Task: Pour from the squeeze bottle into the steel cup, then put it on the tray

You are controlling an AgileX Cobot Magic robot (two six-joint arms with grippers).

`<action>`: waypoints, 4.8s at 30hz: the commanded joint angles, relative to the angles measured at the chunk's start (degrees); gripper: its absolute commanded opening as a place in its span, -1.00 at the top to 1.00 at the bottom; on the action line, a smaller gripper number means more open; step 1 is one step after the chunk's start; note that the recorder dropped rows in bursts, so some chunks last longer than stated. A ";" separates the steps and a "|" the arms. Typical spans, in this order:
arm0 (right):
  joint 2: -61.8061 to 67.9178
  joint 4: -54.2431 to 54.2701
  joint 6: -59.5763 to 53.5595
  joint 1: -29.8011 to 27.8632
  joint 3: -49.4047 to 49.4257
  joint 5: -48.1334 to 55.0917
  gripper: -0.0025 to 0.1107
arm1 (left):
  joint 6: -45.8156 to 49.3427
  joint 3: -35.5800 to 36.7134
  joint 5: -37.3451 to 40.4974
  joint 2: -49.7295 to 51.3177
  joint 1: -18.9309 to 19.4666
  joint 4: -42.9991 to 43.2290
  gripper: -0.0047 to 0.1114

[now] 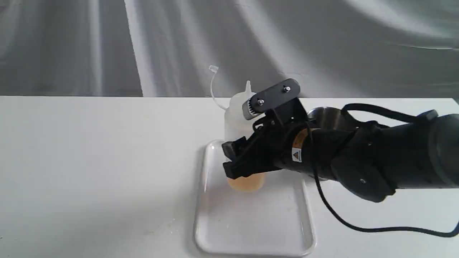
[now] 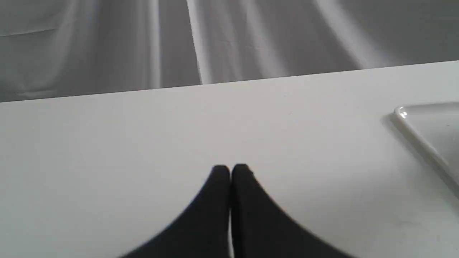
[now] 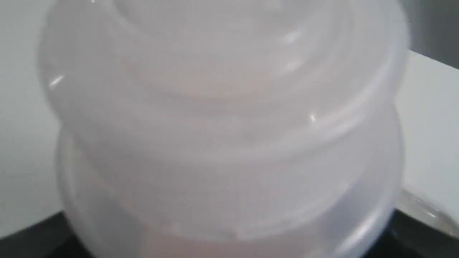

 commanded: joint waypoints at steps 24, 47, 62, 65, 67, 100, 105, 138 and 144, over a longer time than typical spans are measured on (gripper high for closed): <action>2.05 4.56 -1.74 1.76 -0.13 2.75 0.81 | -0.17 0.25 -0.39 -0.15 0.09 -0.04 0.92; 2.05 4.56 -1.87 1.75 -0.13 3.35 0.81 | -0.11 0.25 -0.39 -0.15 0.09 -0.04 0.92; 2.05 4.56 -1.87 1.75 -0.13 6.95 0.25 | -0.25 0.25 -0.39 -0.15 0.09 -0.04 0.92; 2.05 4.56 -1.87 1.75 -0.13 6.95 -0.07 | -0.10 0.25 -0.39 -0.15 0.09 -0.04 0.92; 2.05 4.56 -1.87 1.75 -0.13 6.95 -0.25 | -0.10 0.25 -0.39 -0.15 0.09 -0.04 0.92; -27.73 1.93 -1.87 1.75 -0.27 15.39 -0.52 | -0.10 0.25 -0.39 -0.15 0.09 -0.04 0.92; -37.19 1.93 -1.87 1.75 0.76 17.85 -0.51 | -0.38 0.25 -0.39 -0.15 0.09 -0.04 0.92; -60.45 5.45 1.79 1.65 8.35 32.36 0.95 | -0.21 0.25 -0.39 -0.15 0.09 -0.04 0.92; -61.97 5.87 1.79 -1.43 9.89 32.25 0.95 | -0.21 0.25 -0.39 -0.15 0.09 -0.04 0.92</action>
